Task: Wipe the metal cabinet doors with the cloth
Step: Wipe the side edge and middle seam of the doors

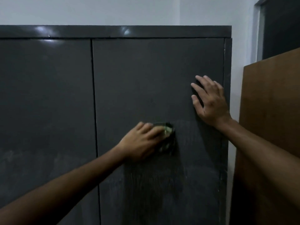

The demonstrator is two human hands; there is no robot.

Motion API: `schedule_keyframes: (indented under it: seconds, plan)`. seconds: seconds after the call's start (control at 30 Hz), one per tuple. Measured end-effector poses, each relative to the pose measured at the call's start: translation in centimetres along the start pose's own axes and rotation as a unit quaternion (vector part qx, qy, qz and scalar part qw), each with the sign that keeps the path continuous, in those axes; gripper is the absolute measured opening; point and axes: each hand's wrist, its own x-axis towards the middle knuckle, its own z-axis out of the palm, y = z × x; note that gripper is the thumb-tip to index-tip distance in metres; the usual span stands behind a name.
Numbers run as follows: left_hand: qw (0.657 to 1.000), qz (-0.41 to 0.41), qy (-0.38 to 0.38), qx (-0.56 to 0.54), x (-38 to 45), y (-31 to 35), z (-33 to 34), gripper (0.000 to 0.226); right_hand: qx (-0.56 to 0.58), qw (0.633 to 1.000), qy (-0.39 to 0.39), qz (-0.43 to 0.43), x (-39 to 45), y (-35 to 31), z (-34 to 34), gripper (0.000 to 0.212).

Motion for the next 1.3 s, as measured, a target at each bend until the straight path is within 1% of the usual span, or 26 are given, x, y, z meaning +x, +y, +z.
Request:
schedule_keyframes:
  seconds: [0.07,0.1,0.17,0.27,0.3,0.33,0.37,0.47,0.5,0.53,0.57,0.63,0.7,0.73,0.77,0.8,0.9,0.93,0.97,1.03,1.1,1.17,1.2,1.23,1.27,1.3]
  plan:
    - [1.0,0.027,-0.01,-0.005,-3.5,0.4,0.2,0.06,-0.006,1.0,-0.001,-0.004,-0.4,0.2,0.7,0.049]
    - [1.0,0.016,-0.003,-0.009,-4.4,-0.6,-0.2,0.058,-0.001,1.0,0.0,-0.002,-0.6,0.3,0.9,0.049]
    - [0.998,-0.056,0.023,-0.013,-3.7,-3.3,-1.7,0.057,0.018,1.0,0.001,0.005,-0.7,0.3,1.2,0.049]
    - [0.974,-0.215,0.063,-0.012,2.5,-6.0,-3.8,0.058,0.042,0.999,-0.006,0.012,-0.4,0.4,0.6,0.046]
    - [0.97,-0.232,0.069,-0.014,4.7,-5.6,-3.6,0.057,0.041,0.999,-0.01,0.01,-0.4,0.5,0.3,0.045]
    - [0.974,-0.214,0.072,-0.019,6.4,-4.4,-3.0,0.056,0.033,0.999,-0.014,0.003,-0.3,0.6,-0.1,0.044]
    - [0.983,-0.168,0.065,-0.024,7.3,-2.8,-2.2,0.055,0.021,1.0,-0.017,-0.008,-0.2,0.8,-0.4,0.043]
    - [0.999,0.017,0.008,-0.033,4.9,1.0,0.2,0.054,-0.005,0.999,-0.024,-0.044,0.4,1.3,-1.5,0.041]
    - [0.998,0.047,-0.004,-0.028,3.4,1.0,0.4,0.055,-0.006,0.998,-0.028,-0.049,0.6,1.5,-1.8,0.041]
    - [0.998,0.052,0.0,-0.028,2.3,0.4,0.2,0.053,-0.006,0.999,-0.03,-0.045,0.6,1.8,-2.0,0.041]
    - [0.999,0.028,0.014,-0.03,1.9,-0.6,-0.1,0.051,-0.004,0.999,-0.029,-0.03,0.6,2.2,-2.4,0.042]
    - [0.994,-0.092,0.053,-0.031,3.2,-2.1,-1.2,0.051,0.003,1.0,-0.024,0.014,-0.1,3.2,-3.2,0.043]
    - [0.973,-0.21,0.089,-0.027,7.0,-2.4,-2.1,0.052,0.01,0.999,-0.027,0.036,-1.2,4.3,-3.7,0.044]
    - [0.967,-0.234,0.093,-0.036,9.1,-1.4,-2.1,0.052,0.012,0.999,-0.034,0.037,-1.6,4.7,-3.9,0.044]
    - [0.968,-0.23,0.09,-0.048,10.9,0.0,-1.8,0.053,0.013,0.998,-0.041,0.036,-2.0,5.1,-4.0,0.045]
    - [0.975,-0.198,0.077,-0.06,12.0,1.5,-1.3,0.054,0.012,0.998,-0.045,0.033,-2.4,5.4,-4.1,0.044]
    - [0.998,-0.009,0.011,-0.058,10.7,5.3,1.1,0.054,-0.004,0.999,-0.047,0.009,-2.6,6.4,-4.2,0.044]
    - [0.998,0.031,-0.005,-0.051,9.3,5.8,1.6,0.053,-0.008,0.999,-0.046,-0.006,-2.4,6.7,-4.1,0.044]
    - [0.998,0.047,-0.01,-0.047,8.0,5.7,1.8,0.052,-0.011,0.999,-0.046,-0.024,-2.1,7.0,-3.9,0.044]
    - [0.999,0.016,0.009,-0.038,6.7,4.4,1.3,0.05,-0.013,0.997,-0.043,-0.056,-1.6,7.4,-3.5,0.044]
    - [0.995,-0.088,0.049,-0.028,8.2,2.7,0.1,0.05,-0.005,0.997,-0.035,-0.072,-1.3,7.6,-3.0,0.043]
    - [0.974,-0.213,0.076,-0.019,12.1,2.1,-0.8,0.053,-0.001,0.997,-0.022,-0.078,-1.3,8.0,-2.8,0.042]
    - [0.964,-0.251,0.083,-0.021,14.2,2.8,-0.9,0.054,0.002,0.996,-0.02,-0.084,-1.3,8.3,-2.7,0.042]
    - [0.963,-0.255,0.084,-0.024,16.0,4.0,-0.6,0.056,0.007,0.996,-0.023,-0.091,-1.3,8.7,-2.6,0.042]
    - [0.971,-0.226,0.071,-0.026,16.9,5.6,0.2,0.057,0.015,0.994,-0.027,-0.1,-1.3,9.0,-2.5,0.043]
    - [0.984,-0.171,0.042,-0.026,17.2,7.4,1.1,0.059,0.021,0.993,-0.027,-0.109,-1.3,9.4,-2.5,0.043]
